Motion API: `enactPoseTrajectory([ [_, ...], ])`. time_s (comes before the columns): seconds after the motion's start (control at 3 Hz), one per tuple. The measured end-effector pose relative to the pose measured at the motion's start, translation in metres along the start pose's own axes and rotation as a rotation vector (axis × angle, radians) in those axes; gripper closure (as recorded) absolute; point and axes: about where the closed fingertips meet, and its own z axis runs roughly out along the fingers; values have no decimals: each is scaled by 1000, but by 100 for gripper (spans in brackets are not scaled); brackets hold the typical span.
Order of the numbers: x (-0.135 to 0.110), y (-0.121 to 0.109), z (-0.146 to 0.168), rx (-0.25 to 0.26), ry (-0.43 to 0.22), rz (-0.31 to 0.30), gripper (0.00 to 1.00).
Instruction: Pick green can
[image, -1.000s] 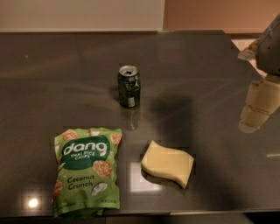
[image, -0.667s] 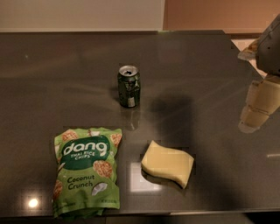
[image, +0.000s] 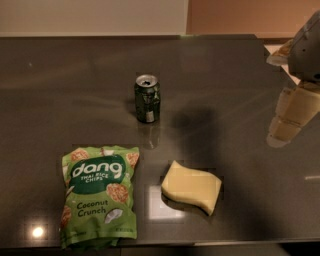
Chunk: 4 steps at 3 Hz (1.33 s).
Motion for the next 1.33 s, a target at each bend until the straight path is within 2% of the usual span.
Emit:
enactPoseTrajectory([
  [1.33, -60, -36, 35, -19, -221, 38, 0],
])
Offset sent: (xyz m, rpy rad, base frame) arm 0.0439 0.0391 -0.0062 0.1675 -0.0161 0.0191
